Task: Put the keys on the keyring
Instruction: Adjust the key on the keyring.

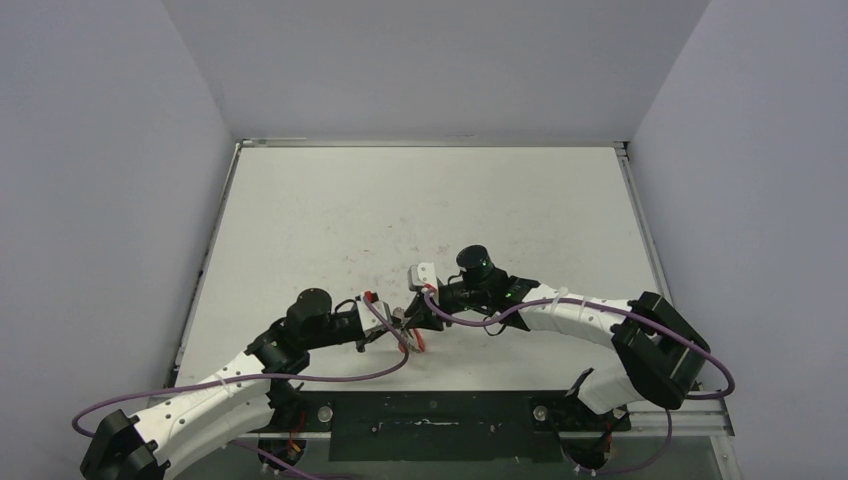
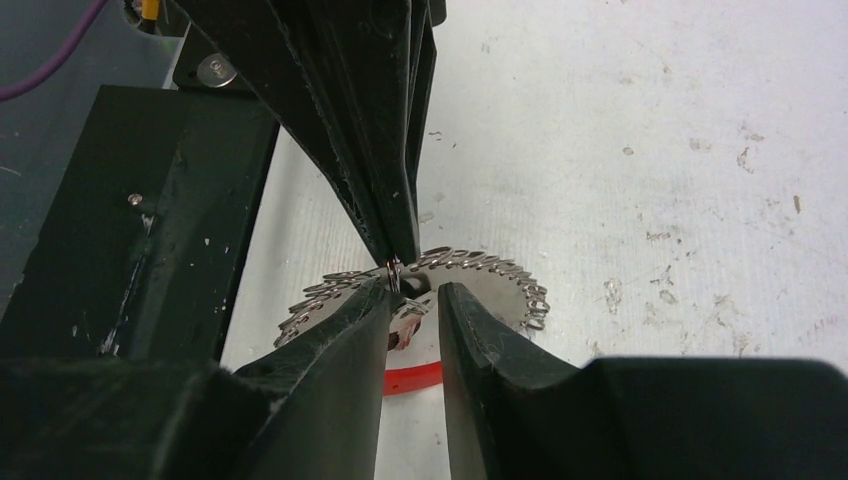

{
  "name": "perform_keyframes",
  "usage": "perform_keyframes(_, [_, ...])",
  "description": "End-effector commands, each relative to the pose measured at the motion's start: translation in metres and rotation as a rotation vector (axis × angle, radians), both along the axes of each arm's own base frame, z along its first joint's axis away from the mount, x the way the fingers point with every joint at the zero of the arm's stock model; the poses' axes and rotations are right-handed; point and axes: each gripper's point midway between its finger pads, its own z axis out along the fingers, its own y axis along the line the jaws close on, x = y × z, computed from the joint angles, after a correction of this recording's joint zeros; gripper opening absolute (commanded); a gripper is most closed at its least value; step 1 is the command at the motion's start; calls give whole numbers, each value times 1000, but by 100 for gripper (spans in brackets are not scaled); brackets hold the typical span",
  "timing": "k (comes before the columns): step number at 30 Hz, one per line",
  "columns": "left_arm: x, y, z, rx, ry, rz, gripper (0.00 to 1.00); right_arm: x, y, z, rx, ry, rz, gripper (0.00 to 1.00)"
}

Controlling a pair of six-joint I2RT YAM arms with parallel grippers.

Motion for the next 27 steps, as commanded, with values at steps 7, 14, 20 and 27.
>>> perform_keyframes(7, [4, -9, 30, -81, -65, -11, 0, 0, 10, 7, 38, 4, 50, 30])
perform_keyframes(14, [4, -9, 30, -80, -62, -10, 0, 1, 14, 5, 43, 19, 52, 12])
perform_keyframes(20, [4, -9, 31, -82, -64, -11, 0, 5, 10, 10, 30, 6, 23, 0])
perform_keyframes(27, [5, -5, 39, -80, -73, 7, 0, 3, 0, 20, -26, -29, 33, 0])
